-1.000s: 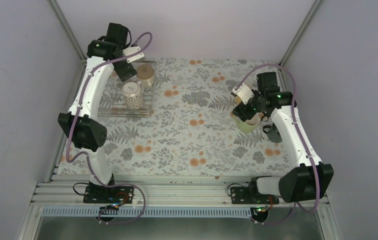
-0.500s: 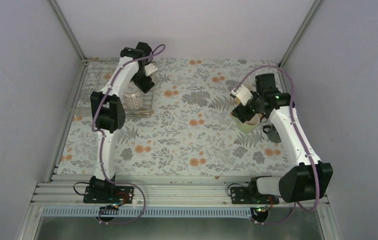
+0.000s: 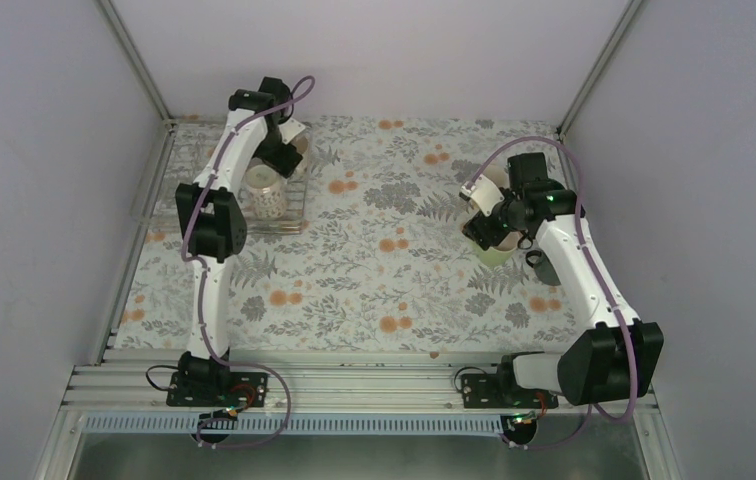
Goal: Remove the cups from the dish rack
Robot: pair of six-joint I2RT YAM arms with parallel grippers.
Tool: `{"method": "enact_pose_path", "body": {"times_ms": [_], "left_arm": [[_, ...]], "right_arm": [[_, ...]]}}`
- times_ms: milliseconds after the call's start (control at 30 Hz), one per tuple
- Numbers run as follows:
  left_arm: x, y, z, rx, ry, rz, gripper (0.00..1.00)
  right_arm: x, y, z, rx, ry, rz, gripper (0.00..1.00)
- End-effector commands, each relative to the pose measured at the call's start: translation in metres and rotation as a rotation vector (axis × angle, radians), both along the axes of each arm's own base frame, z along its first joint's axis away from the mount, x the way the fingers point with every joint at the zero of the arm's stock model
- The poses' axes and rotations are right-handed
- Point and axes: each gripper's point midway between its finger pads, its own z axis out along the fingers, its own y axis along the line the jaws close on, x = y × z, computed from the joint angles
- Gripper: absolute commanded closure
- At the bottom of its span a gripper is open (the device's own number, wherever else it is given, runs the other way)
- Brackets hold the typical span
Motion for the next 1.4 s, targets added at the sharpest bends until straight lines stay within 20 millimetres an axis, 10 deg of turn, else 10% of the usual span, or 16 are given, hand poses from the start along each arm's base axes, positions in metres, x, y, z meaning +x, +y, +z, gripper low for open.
{"method": "enact_pose_path", "body": {"times_ms": [0,367,700,1033,1367], "left_arm": [[0.004,0.010,-0.008,-0.018,0.015,0.035,0.16],[-0.007,0.005,-0.023,-0.063,0.079,0.021,0.77],[-0.012,0.008,-0.003,-0.045,0.048,-0.017,0.98],[-0.007,-0.010,0.137,-0.102,-0.291,-0.149,0.98],[-0.064,-0.121,0.262,-0.391,-0.586,-0.502,0.98]], "right_arm": [[0.009,0.004,0.014,0.018,-0.052,-0.007,0.23],[0.007,0.004,0.011,0.023,-0.048,-0.008,0.23],[0.003,0.007,0.015,0.042,-0.049,-0.002,0.23],[0.001,0.043,0.055,0.224,-0.056,0.118,0.22],[-0.027,0.116,0.119,0.607,-0.048,0.493,0.19]]}}
